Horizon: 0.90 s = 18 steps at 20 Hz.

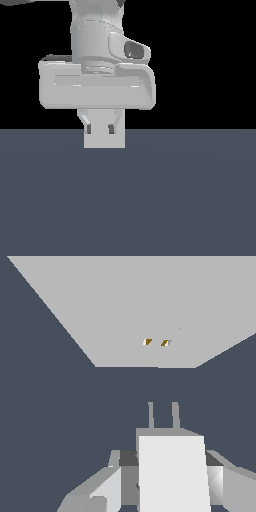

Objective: Plug the charger into the wall socket.

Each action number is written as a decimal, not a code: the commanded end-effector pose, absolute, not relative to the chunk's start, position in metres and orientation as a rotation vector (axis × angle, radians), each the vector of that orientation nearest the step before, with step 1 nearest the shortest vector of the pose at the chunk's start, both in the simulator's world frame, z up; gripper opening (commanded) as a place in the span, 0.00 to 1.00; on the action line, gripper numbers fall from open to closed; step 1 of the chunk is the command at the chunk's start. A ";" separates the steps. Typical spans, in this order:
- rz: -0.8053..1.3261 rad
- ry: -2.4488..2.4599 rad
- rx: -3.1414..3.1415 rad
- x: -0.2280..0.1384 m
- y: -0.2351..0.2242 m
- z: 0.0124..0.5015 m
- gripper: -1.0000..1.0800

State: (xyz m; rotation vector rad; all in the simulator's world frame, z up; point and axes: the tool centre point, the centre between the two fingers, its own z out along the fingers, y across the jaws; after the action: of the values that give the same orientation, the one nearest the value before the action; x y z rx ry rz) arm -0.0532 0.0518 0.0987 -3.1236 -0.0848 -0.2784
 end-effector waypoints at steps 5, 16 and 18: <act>-0.278 -0.068 -3.125 -0.051 0.055 0.100 0.00; -0.278 -0.069 -3.125 -0.039 0.056 0.100 0.00; -0.277 -0.069 -3.125 -0.032 0.056 0.100 0.00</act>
State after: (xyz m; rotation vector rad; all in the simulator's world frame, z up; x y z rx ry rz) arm -0.0370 0.0559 0.0997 -3.1248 -0.0691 -0.2768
